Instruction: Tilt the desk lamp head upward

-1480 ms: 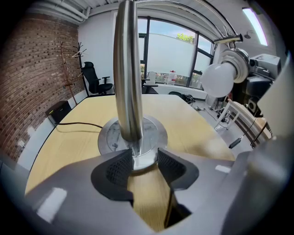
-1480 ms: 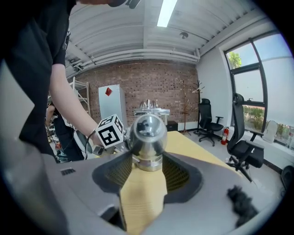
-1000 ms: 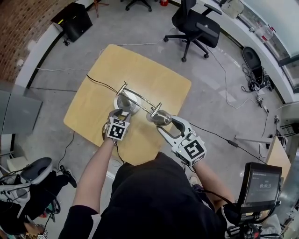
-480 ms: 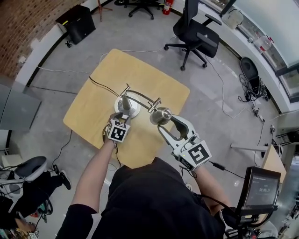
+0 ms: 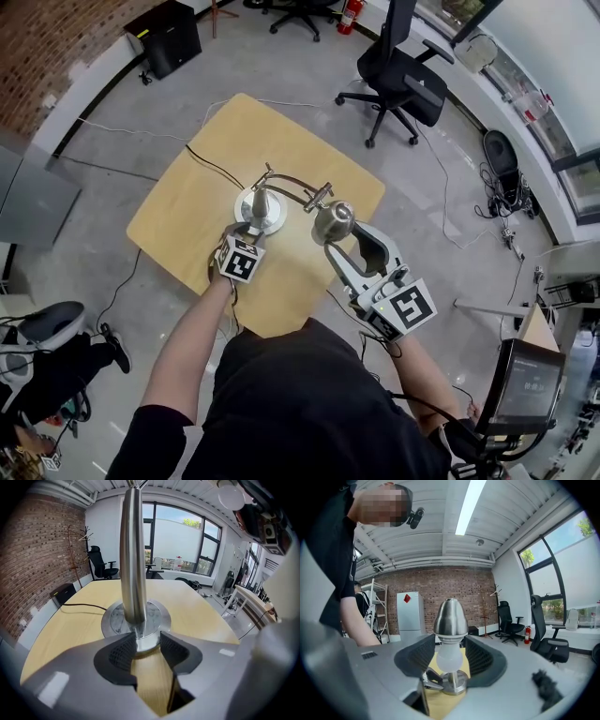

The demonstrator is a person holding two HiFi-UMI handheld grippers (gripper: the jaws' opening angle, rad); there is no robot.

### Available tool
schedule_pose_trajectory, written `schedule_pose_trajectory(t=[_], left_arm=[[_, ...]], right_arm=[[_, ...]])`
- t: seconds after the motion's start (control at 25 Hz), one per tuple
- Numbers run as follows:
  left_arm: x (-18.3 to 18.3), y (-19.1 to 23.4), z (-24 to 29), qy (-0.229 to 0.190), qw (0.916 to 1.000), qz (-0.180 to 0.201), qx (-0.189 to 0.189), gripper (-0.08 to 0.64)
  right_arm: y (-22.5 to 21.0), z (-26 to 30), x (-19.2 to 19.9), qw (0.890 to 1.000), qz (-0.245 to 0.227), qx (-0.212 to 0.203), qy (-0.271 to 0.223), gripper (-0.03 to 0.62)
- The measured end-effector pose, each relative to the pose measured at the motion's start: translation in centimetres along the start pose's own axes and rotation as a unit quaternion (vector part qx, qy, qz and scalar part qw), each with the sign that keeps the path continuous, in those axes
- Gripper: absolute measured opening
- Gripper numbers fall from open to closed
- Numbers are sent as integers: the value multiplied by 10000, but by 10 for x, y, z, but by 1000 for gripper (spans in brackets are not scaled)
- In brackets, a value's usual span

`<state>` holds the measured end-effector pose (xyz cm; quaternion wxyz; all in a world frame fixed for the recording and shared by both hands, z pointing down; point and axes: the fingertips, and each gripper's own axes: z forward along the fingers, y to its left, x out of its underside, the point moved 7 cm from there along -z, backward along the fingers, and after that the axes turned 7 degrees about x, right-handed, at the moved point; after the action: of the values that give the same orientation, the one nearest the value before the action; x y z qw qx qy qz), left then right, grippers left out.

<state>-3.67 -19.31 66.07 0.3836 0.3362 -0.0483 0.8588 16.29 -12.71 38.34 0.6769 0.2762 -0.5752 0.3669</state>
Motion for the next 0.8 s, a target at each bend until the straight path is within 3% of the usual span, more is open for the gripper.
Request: schedule_pose_trajectory(t=[0.2,0.36,0.52,0.8], left_arm=[[-2,1,1,-7,9999,-114,3,167],[-10,14,-5,-305,9993,-203,-11,179],[-3,22,-1,-36,9999,-88,82,181],[1,17,-2,-178,9998,-27,95,183]], right_arm=[[-1,1,0,9999,96,6,53,210],[-1,1,1,9998,176,8,29,206],[0,1,-1,9998,178,23,80,206],[3,5,-17,9999,137,4,-11,206]])
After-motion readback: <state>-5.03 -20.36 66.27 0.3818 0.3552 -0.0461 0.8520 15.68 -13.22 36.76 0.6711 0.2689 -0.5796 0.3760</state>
